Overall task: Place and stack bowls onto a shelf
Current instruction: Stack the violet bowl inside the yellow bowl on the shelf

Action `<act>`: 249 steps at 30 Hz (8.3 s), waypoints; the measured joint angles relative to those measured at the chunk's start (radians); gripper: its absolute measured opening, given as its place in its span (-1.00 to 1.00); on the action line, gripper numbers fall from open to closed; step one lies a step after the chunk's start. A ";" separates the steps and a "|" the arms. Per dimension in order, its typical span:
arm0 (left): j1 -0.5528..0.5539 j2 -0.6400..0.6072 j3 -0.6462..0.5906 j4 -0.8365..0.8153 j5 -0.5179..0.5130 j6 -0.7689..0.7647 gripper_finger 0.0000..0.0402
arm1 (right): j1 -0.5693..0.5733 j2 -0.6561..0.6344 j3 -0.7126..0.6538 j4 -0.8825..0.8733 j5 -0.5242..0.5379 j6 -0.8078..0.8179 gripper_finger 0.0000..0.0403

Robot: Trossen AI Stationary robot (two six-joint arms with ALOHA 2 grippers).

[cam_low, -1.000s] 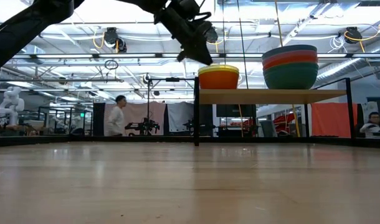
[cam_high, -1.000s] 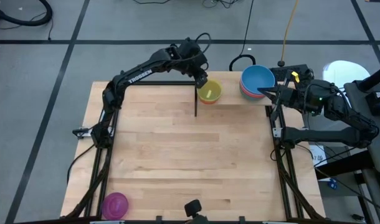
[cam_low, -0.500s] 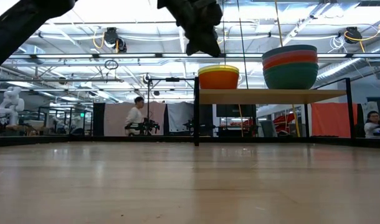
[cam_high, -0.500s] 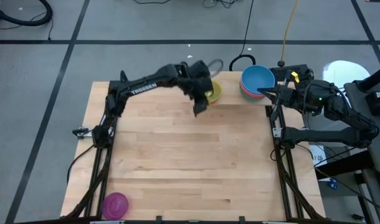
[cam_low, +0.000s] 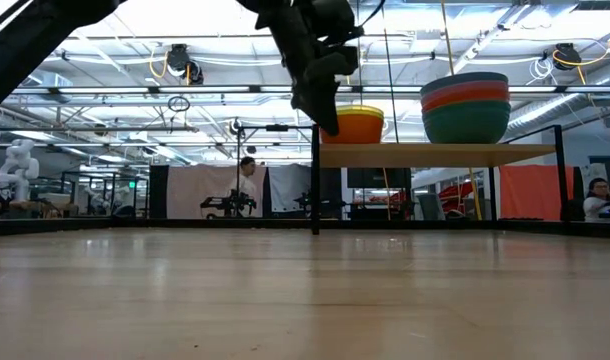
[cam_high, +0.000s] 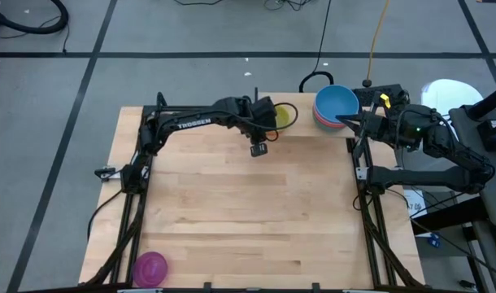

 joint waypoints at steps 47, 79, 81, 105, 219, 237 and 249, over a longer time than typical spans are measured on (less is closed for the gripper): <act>-0.391 -0.192 -0.016 -0.546 -0.026 -1.125 -0.67 | 0.002 0.002 0.000 -0.044 -0.113 -0.003 -1.00; -1.040 -0.540 -0.563 -0.531 0.079 -2.555 -0.67 | 0.002 0.002 0.000 0.033 -0.108 0.130 -1.00; -1.077 -0.537 -0.585 -0.489 0.136 -2.571 -0.67 | 0.002 0.002 0.000 0.041 -0.108 0.130 -1.00; -1.226 -0.534 -0.932 0.085 0.255 -2.600 -0.67 | 0.002 0.012 0.000 0.127 -0.108 0.129 -1.00; 0.116 -0.158 0.191 0.144 0.209 -0.380 -0.99 | 0.000 0.071 0.000 0.218 -0.048 0.024 -1.00; 0.154 -0.002 0.233 0.112 0.235 -0.326 -0.99 | 0.000 0.071 0.000 0.218 -0.048 0.025 -1.00; 0.151 0.019 0.233 0.074 0.236 -0.289 -0.98 | 0.000 0.071 0.000 0.218 0.030 0.017 -1.00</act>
